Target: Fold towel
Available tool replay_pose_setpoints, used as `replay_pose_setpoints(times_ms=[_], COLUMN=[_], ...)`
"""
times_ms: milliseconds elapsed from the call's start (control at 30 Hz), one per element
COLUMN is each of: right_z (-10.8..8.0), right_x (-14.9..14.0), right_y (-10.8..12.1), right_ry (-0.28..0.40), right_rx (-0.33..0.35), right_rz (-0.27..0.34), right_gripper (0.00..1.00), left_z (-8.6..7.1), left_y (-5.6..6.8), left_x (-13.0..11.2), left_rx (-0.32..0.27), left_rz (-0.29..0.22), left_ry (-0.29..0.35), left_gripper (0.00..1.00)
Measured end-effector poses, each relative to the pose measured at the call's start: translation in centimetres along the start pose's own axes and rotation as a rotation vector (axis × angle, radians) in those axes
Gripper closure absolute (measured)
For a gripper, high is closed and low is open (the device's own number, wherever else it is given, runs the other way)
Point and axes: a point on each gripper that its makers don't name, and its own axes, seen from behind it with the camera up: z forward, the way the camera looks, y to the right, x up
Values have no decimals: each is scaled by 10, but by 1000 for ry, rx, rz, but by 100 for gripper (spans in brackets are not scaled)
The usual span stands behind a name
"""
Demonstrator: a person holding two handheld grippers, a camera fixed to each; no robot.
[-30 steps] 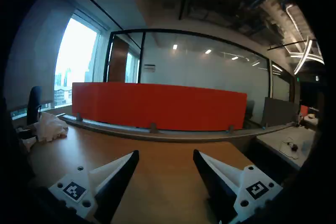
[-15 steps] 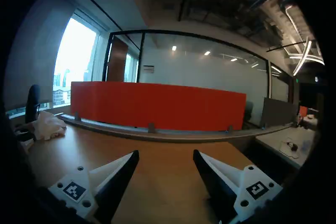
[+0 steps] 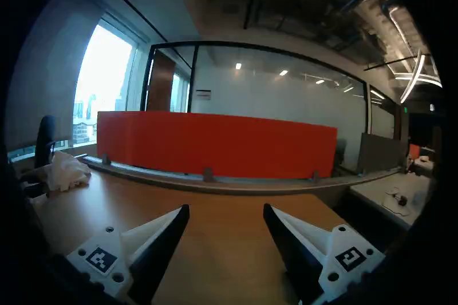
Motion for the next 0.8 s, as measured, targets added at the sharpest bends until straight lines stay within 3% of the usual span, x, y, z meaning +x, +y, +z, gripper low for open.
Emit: replay_pose_setpoints(times_ms=[400,800], right_z=[-1,-1], right_x=[1,13], right_y=[5,32], right_ry=[3,35], right_rx=[-5,-33], right_rz=[12,46], right_gripper=[0,0], left_z=[0,0], left_y=[0,0], left_x=[0,-1], left_rx=[3,3], left_rz=[5,5], left_ry=[-1,0], left_gripper=[3,4])
